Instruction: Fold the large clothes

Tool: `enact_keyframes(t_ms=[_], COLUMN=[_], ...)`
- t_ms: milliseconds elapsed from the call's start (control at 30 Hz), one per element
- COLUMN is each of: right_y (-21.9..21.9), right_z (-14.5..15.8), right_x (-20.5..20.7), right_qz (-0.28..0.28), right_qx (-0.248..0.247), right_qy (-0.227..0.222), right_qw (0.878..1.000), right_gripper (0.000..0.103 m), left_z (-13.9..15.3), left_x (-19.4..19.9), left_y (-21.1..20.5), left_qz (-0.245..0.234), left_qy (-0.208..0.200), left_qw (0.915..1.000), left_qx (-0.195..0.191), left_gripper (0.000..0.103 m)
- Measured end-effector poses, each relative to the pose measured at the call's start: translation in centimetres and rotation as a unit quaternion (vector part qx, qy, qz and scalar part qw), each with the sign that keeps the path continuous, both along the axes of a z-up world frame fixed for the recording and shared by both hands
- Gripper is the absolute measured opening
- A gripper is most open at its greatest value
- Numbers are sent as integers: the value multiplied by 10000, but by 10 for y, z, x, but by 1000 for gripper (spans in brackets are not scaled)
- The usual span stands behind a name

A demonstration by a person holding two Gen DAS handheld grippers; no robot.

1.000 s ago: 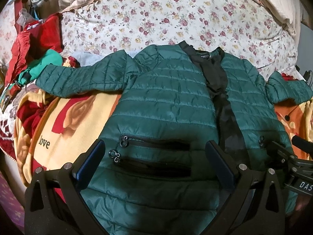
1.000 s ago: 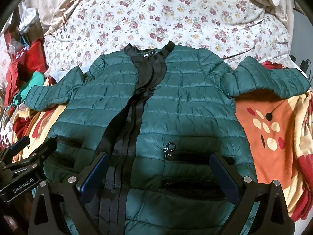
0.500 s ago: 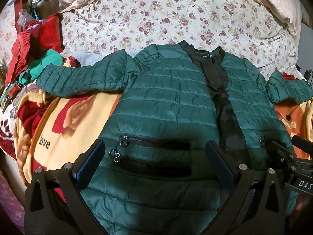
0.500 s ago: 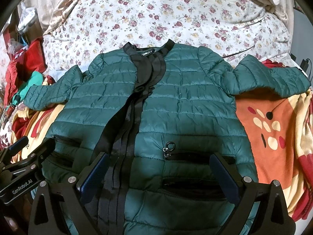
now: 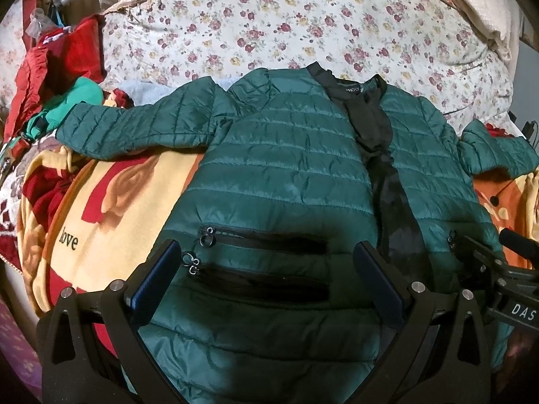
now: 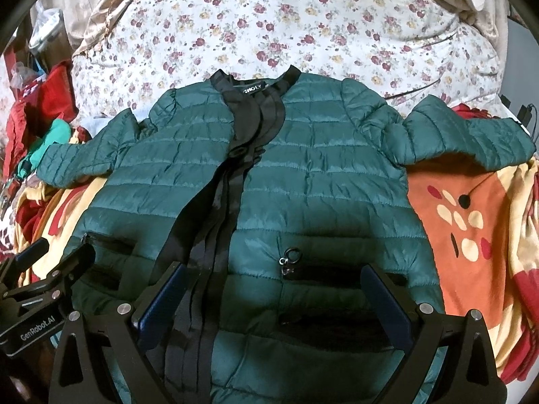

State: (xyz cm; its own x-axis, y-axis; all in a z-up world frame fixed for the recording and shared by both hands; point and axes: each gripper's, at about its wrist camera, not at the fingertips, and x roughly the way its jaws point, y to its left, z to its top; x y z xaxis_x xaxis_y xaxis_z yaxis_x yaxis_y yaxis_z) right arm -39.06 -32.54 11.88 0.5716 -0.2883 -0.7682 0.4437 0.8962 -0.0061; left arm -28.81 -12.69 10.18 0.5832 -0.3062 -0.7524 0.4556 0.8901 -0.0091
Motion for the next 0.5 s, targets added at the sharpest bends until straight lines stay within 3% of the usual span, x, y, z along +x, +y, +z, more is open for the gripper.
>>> enact_keyframes(t_ms=[500], right_y=[-20], right_z=[11], right_x=[28], right_qz=[-19], right_qx=[-50], right_qy=[-90], right_qw=[9999], right_gripper=[102], left_z=[7], left_x=[25], left_y=[-18], left_qz=[-92], left_qy=[80], left_qw=[9999], left_qx=[-77], left_gripper=[102])
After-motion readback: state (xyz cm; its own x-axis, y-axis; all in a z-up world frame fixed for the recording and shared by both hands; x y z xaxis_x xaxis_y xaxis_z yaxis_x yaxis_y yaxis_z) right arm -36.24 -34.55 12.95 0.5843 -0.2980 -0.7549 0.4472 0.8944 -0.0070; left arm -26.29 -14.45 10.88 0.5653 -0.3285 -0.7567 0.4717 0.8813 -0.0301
